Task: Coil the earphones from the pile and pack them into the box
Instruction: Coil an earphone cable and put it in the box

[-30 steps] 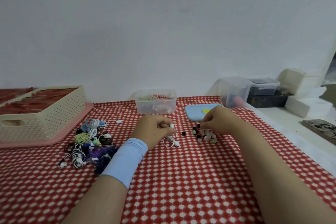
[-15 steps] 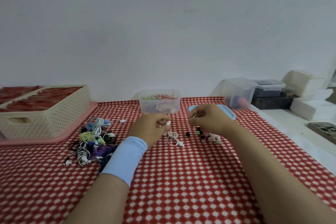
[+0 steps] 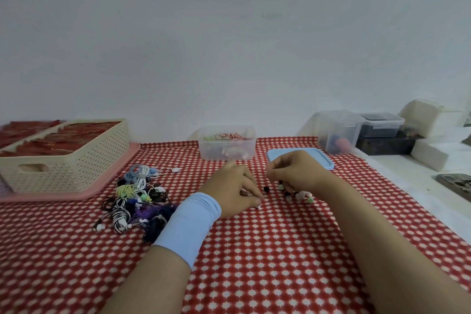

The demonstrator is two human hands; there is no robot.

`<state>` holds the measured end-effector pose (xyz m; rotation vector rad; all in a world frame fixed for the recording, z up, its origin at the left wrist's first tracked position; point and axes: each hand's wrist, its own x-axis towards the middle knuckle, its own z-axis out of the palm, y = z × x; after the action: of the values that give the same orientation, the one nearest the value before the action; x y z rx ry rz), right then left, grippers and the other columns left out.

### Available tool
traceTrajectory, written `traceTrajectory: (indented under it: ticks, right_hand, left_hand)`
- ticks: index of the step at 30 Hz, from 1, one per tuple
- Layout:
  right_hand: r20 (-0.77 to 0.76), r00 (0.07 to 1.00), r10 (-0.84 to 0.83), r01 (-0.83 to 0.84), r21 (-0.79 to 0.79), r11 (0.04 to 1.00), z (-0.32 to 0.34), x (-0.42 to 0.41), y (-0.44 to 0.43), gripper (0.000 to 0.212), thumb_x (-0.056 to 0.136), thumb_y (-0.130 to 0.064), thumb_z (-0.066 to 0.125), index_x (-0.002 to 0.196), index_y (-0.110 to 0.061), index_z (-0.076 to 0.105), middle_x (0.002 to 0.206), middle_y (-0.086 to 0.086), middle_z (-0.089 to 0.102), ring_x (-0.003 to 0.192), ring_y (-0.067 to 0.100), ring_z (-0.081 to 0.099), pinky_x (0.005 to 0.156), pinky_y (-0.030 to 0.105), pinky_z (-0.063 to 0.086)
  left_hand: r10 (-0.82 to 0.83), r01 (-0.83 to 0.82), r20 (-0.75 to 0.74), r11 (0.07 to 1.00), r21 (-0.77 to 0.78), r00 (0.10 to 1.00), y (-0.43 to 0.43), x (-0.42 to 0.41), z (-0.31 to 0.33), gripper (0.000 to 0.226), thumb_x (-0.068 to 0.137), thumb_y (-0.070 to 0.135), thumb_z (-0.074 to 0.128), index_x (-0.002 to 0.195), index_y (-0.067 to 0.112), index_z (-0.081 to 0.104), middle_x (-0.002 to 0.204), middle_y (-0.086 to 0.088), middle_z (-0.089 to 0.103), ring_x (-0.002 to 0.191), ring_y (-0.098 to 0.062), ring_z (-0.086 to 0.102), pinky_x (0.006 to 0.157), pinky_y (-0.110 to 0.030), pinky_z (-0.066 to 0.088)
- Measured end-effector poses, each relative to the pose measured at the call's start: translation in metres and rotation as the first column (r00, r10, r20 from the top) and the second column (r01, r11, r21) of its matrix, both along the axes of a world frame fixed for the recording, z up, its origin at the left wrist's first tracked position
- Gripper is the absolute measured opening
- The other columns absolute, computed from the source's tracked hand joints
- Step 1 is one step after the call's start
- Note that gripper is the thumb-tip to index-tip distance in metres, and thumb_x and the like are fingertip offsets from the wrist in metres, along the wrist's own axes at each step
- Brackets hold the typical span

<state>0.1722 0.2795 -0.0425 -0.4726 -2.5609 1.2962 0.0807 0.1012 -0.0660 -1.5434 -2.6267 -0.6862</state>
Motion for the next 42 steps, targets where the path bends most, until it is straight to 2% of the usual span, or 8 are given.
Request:
traceTrajectory:
  ticks: [5, 8, 11, 15, 21, 27, 32, 42]
  right_hand:
    - [-0.056, 0.996, -0.073, 0.072, -0.004, 0.997, -0.003, -0.004, 0.001, 0.005, 0.088, -0.021, 0.076, 0.084, -0.019, 0.078, 0.077, 0.014, 0.074, 0.053, 0.008, 0.056, 0.050, 0.018, 0.046]
    - [-0.079, 0.995, -0.059, 0.053, -0.084, 0.995, -0.004, -0.005, 0.000, 0.004, 0.087, -0.015, 0.076, 0.090, -0.016, 0.077, 0.064, 0.014, 0.068, 0.047, 0.010, 0.052, 0.045, 0.020, 0.044]
    - [-0.117, 0.993, -0.032, 0.009, -0.187, 0.982, -0.003, -0.005, -0.004, 0.009, 0.087, -0.009, 0.074, 0.095, -0.012, 0.076, 0.058, 0.005, 0.064, 0.045, 0.012, 0.049, 0.042, 0.022, 0.040]
    - [-0.158, 0.987, 0.000, -0.043, -0.270, 0.962, -0.002, -0.004, -0.007, 0.008, 0.091, -0.011, 0.071, 0.093, -0.006, 0.077, 0.077, 0.006, 0.075, 0.050, 0.014, 0.052, 0.042, 0.023, 0.036]
    - [-0.187, 0.982, 0.031, -0.121, -0.491, 0.863, -0.002, -0.006, -0.010, 0.015, 0.095, -0.014, 0.066, 0.103, -0.003, 0.074, 0.087, 0.007, 0.072, 0.050, 0.013, 0.048, 0.040, 0.020, 0.029]
    - [-0.203, 0.974, 0.103, -0.194, -0.498, 0.845, -0.004, -0.007, -0.011, 0.014, 0.097, -0.018, 0.064, 0.099, -0.010, 0.076, 0.098, 0.010, 0.076, 0.052, 0.014, 0.047, 0.043, 0.022, 0.025]
    - [-0.188, 0.972, 0.141, -0.217, -0.481, 0.849, -0.006, -0.010, -0.010, 0.017, 0.096, -0.021, 0.064, 0.101, -0.013, 0.078, 0.105, 0.014, 0.074, 0.054, 0.014, 0.049, 0.042, 0.020, 0.028]
    - [-0.190, 0.967, 0.171, -0.243, -0.481, 0.842, -0.007, -0.010, -0.010, 0.017, 0.092, -0.019, 0.068, 0.104, -0.010, 0.076, 0.091, 0.012, 0.071, 0.057, 0.016, 0.055, 0.045, 0.024, 0.030]
  left_hand:
    - [-0.062, 0.065, 0.051, 0.996, -0.064, 0.997, -0.003, 0.002, 0.006, 0.010, 0.085, 0.039, 0.072, 0.093, 0.037, 0.077, 0.107, 0.020, 0.058, 0.109, -0.006, 0.042, 0.098, -0.032, 0.042]
    - [-0.064, 0.068, 0.049, 0.994, -0.090, 0.997, -0.004, 0.002, 0.009, 0.009, 0.087, 0.037, 0.071, 0.095, 0.034, 0.076, 0.101, 0.017, 0.060, 0.100, -0.006, 0.050, 0.092, -0.030, 0.046]
    - [-0.016, 0.001, 0.135, 0.994, 0.107, 0.991, -0.003, 0.001, 0.006, 0.008, 0.090, 0.033, 0.067, 0.094, 0.031, 0.074, 0.096, 0.017, 0.065, 0.093, -0.003, 0.058, 0.087, -0.026, 0.049]
    - [-0.022, -0.222, 0.479, 0.867, 0.447, 0.878, 0.001, 0.001, 0.003, 0.010, 0.097, 0.021, 0.059, 0.100, 0.022, 0.069, 0.081, 0.006, 0.073, 0.071, 0.002, 0.066, 0.067, -0.009, 0.047]
    - [-0.121, -0.356, 0.675, 0.774, 0.523, 0.728, -0.001, -0.002, 0.003, 0.017, 0.099, 0.018, 0.056, 0.108, 0.019, 0.070, 0.088, 0.002, 0.077, 0.067, -0.012, 0.062, 0.063, -0.020, 0.052]
    - [-0.181, -0.360, 0.726, 0.773, 0.522, 0.663, 0.002, -0.002, 0.001, 0.021, 0.098, 0.019, 0.058, 0.115, 0.016, 0.069, 0.092, -0.002, 0.077, 0.063, -0.009, 0.061, 0.053, -0.019, 0.041]
    - [-0.209, -0.349, 0.725, 0.768, 0.537, 0.657, 0.002, -0.003, -0.004, 0.017, 0.097, 0.019, 0.059, 0.106, 0.017, 0.074, 0.088, 0.003, 0.074, 0.065, -0.008, 0.053, 0.053, -0.017, 0.042]
    - [-0.261, -0.342, 0.786, 0.791, 0.506, 0.560, 0.002, -0.003, -0.004, 0.017, 0.099, 0.017, 0.057, 0.102, 0.009, 0.072, 0.074, 0.004, 0.069, 0.061, -0.006, 0.053, 0.057, -0.021, 0.038]
